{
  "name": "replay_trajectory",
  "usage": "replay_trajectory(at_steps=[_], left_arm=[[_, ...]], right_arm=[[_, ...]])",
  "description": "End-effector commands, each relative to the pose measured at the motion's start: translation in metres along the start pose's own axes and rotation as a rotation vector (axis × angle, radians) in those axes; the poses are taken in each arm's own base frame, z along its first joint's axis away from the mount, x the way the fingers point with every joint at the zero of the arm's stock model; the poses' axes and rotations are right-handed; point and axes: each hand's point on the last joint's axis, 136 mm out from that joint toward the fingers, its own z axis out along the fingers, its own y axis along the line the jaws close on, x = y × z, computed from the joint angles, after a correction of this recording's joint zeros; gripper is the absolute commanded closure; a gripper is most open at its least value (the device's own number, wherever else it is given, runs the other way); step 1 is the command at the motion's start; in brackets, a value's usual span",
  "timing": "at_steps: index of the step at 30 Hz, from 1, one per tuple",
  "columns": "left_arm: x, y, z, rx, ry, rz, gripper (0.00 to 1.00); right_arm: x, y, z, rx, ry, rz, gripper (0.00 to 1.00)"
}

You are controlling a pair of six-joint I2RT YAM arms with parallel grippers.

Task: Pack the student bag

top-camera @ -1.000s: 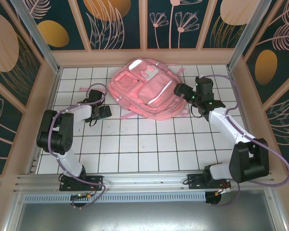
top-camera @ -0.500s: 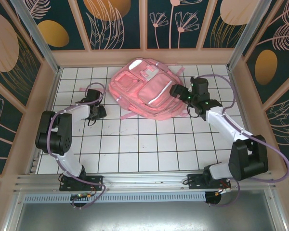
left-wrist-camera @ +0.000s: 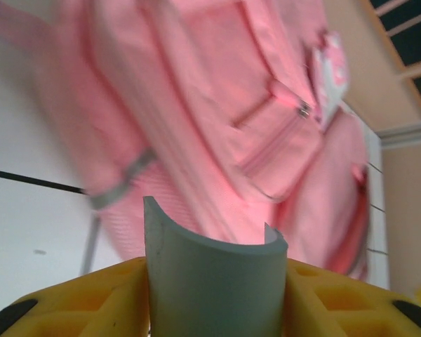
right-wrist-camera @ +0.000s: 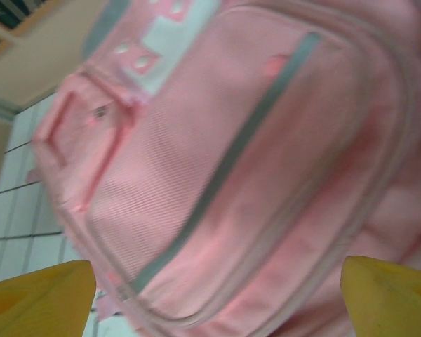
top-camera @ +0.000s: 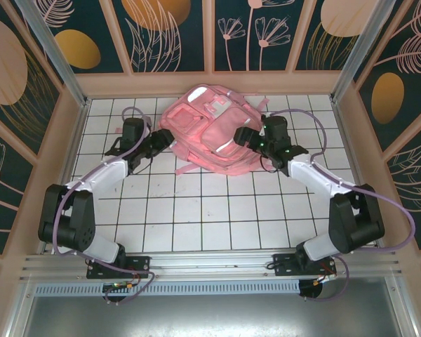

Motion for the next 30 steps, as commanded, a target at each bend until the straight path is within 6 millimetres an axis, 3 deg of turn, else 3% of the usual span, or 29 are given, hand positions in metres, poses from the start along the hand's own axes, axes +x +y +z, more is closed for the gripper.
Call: replay_trajectory(at_steps=[1,5,6,12,16,20,25,30], left_arm=[[0.012,-0.038,0.002,0.132,0.013,-0.033,0.53],[0.031,-0.049,0.007,0.161,0.044,-0.044,0.53],[0.034,-0.052,0.006,0.168,0.05,-0.042,0.53],[0.046,-0.056,0.005,0.169,0.065,-0.033,0.53],[0.048,-0.056,0.002,0.171,0.065,-0.025,0.53],[0.048,-0.054,0.001,0.161,0.06,-0.015,0.53],[0.05,-0.051,0.002,0.162,0.062,-0.014,0.52],[0.051,-0.049,0.002,0.158,0.059,0.001,0.53]], right_arm=[[-0.033,-0.036,0.007,0.098,-0.052,-0.009,0.14],[-0.057,-0.063,0.036,0.084,0.008,-0.035,0.3],[-0.061,-0.063,0.044,0.059,0.017,-0.054,0.35],[-0.064,-0.059,0.091,-0.054,0.099,-0.042,0.44],[-0.057,-0.049,0.105,-0.147,0.142,-0.015,0.51],[-0.048,-0.038,0.1,-0.219,0.171,0.015,0.64],[-0.042,-0.027,0.073,-0.253,0.18,0.049,0.97],[-0.025,-0.002,0.032,-0.331,0.218,0.145,1.0]])
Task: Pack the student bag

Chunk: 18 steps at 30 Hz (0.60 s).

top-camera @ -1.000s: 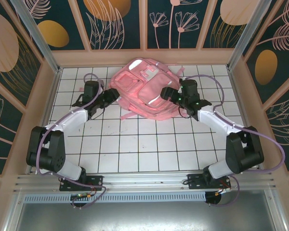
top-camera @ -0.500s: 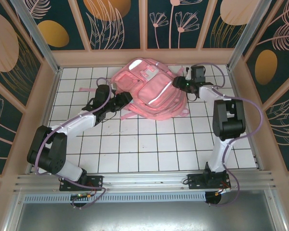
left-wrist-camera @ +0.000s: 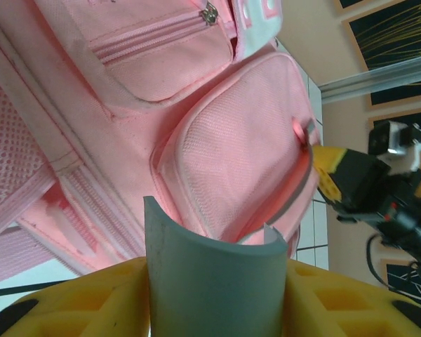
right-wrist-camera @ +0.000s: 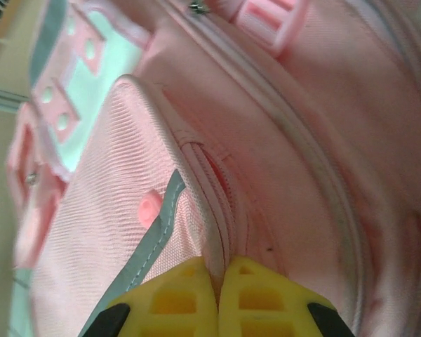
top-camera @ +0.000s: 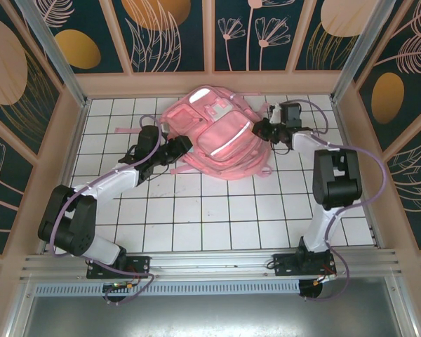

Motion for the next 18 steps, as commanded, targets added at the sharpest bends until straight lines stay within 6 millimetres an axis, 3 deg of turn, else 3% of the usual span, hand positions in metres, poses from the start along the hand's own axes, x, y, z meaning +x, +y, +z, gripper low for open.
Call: replay_trajectory(at_steps=[1,5,7,13,18], left_arm=[[-0.004,-0.01,-0.006,0.03,-0.032,0.043,0.53],[-0.007,-0.012,-0.013,0.016,-0.048,0.076,0.52],[-0.008,-0.015,-0.019,0.018,-0.055,0.089,0.52],[0.001,-0.043,-0.047,0.08,-0.071,0.133,0.53],[0.024,-0.066,-0.056,0.159,-0.063,0.122,0.52]], right_arm=[[0.02,0.057,-0.03,-0.17,0.047,0.034,1.0],[0.045,0.103,-0.033,-0.294,0.112,0.078,1.0],[0.047,0.129,-0.031,-0.357,0.124,0.1,1.0],[0.009,0.189,-0.026,-0.42,0.05,0.101,1.0],[-0.007,0.221,-0.012,-0.439,0.053,0.11,1.0]])
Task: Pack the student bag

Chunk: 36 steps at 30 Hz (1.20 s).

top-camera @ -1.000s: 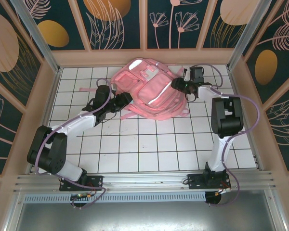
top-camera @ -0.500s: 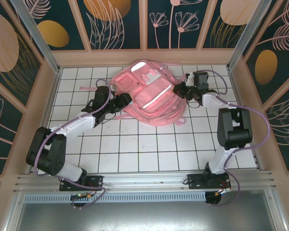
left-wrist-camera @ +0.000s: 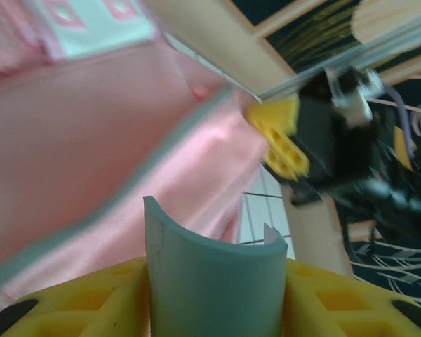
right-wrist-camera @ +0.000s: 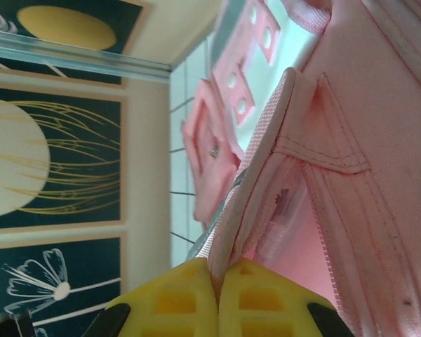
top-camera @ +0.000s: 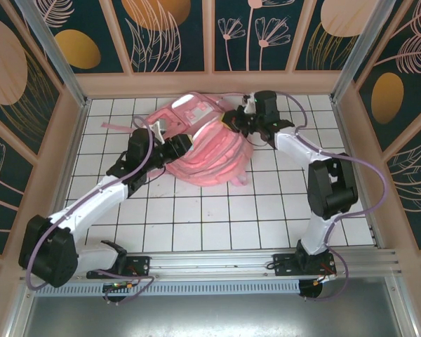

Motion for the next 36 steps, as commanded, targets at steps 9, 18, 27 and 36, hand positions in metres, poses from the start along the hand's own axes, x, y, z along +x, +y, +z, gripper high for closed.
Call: replay_trajectory(at_steps=[9,18,27,36], left_arm=[[0.078,-0.036,0.053,0.14,0.127,-0.077,0.54],[0.034,0.008,0.089,-0.083,-0.164,-0.078,0.54],[-0.036,0.032,0.073,-0.392,-0.444,0.078,0.45],[-0.027,0.068,0.105,-0.569,-0.363,0.188,0.4]], right_arm=[[-0.011,0.077,0.017,-0.182,-0.01,-0.025,1.0],[0.003,0.076,-0.007,-0.176,-0.02,-0.03,1.0],[0.017,0.066,-0.021,-0.187,-0.021,0.002,1.0],[0.023,0.064,-0.019,-0.203,-0.004,0.008,1.0]])
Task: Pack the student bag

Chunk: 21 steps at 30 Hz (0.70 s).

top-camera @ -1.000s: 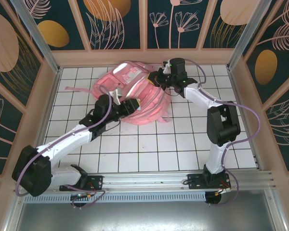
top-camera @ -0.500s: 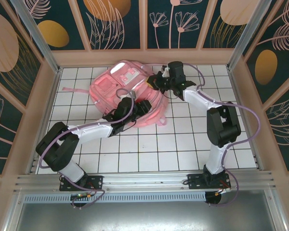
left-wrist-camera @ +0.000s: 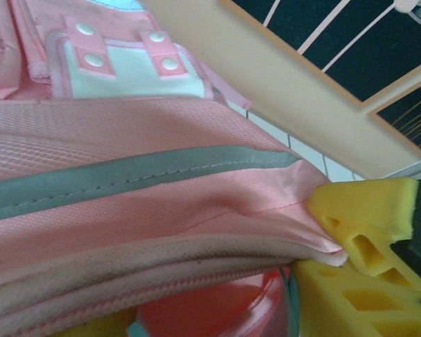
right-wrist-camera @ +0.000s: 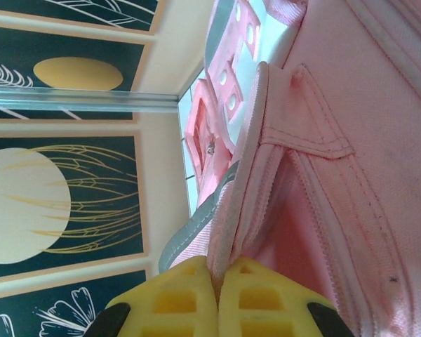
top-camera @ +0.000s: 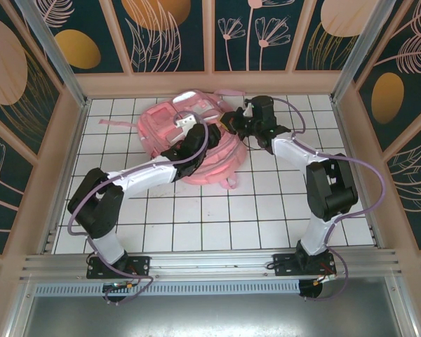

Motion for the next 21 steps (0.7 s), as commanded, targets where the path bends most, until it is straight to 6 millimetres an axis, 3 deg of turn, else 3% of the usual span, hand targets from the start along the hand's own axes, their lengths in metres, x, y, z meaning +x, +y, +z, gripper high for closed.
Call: replay_trajectory(at_steps=[1,2,4,10,14,15,17,21], left_arm=[[-0.007,0.042,0.017,-0.161,-0.044,0.084,0.36],[-0.005,0.042,0.019,-0.163,-0.03,0.091,0.31],[-0.002,0.037,0.02,-0.159,0.001,0.105,0.02],[0.006,0.015,0.007,-0.055,0.106,0.072,0.01],[0.024,-0.005,-0.01,0.064,0.241,0.032,0.01],[0.02,-0.015,-0.023,0.111,0.26,0.019,0.01],[0.026,-0.018,-0.036,0.145,0.309,0.013,0.01],[0.029,-0.005,-0.06,0.135,0.342,0.022,0.01]], right_arm=[[0.026,0.068,-0.024,-0.19,0.087,-0.123,1.0],[0.025,0.066,-0.023,-0.182,0.085,-0.122,1.0],[0.024,0.064,-0.021,-0.182,0.089,-0.122,1.0],[0.014,0.054,-0.02,-0.166,0.072,-0.113,0.95],[0.001,0.043,-0.023,-0.138,0.034,-0.102,0.97],[-0.002,0.039,-0.023,-0.129,0.026,-0.099,0.97],[-0.008,0.036,-0.024,-0.12,0.012,-0.1,0.97],[-0.014,0.032,-0.026,-0.113,-0.004,-0.097,0.97]])
